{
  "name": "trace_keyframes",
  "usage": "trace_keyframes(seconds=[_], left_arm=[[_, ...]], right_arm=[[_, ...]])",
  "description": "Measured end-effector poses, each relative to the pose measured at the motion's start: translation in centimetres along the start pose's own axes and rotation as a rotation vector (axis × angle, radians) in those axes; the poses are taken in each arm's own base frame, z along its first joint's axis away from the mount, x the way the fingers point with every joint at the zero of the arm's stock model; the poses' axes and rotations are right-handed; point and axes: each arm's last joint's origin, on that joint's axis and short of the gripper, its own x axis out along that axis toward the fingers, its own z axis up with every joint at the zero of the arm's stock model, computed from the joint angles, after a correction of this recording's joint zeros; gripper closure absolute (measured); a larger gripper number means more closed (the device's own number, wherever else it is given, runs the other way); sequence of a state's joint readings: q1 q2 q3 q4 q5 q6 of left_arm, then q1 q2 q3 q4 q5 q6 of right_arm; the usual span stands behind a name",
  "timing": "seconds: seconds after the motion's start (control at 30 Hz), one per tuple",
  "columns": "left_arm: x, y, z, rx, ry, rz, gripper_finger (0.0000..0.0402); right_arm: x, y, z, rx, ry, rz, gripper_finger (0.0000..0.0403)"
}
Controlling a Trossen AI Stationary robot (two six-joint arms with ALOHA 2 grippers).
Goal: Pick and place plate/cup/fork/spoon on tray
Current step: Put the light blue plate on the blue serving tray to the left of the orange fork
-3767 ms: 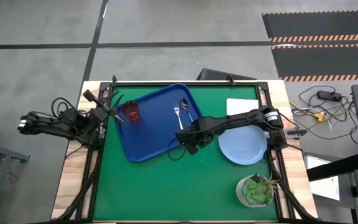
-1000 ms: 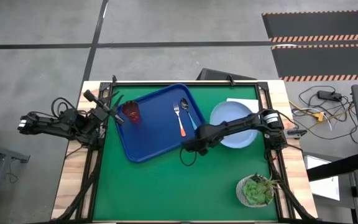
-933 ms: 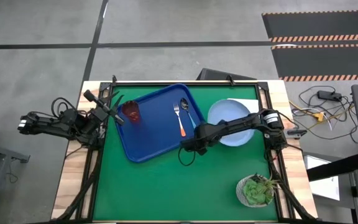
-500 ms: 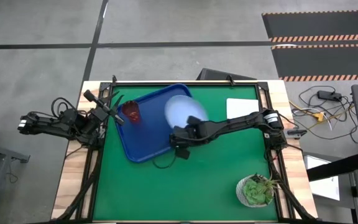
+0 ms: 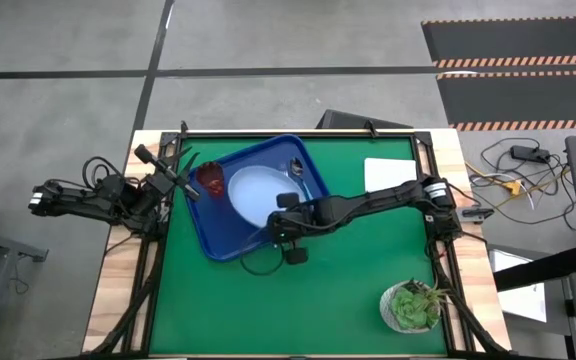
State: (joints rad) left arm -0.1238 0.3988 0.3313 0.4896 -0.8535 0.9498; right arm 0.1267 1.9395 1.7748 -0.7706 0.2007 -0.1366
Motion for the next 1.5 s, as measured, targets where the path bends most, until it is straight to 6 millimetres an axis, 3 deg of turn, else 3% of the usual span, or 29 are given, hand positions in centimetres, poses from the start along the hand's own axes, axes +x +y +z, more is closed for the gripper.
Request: trace_keyframes(seconds=[0.27,1.5], left_arm=[[0.0,0.0,0.0,0.000,-0.001,0.000,0.0338],[0.0,0.0,0.0,-0.001,-0.001,0.000,0.0338]], right_arm=[[2.4,1.5,-0.5,-0.431,0.057,0.015,0.0394],[3.4,1.3,-1.0,-0.466,0.073,0.046,0.0394]])
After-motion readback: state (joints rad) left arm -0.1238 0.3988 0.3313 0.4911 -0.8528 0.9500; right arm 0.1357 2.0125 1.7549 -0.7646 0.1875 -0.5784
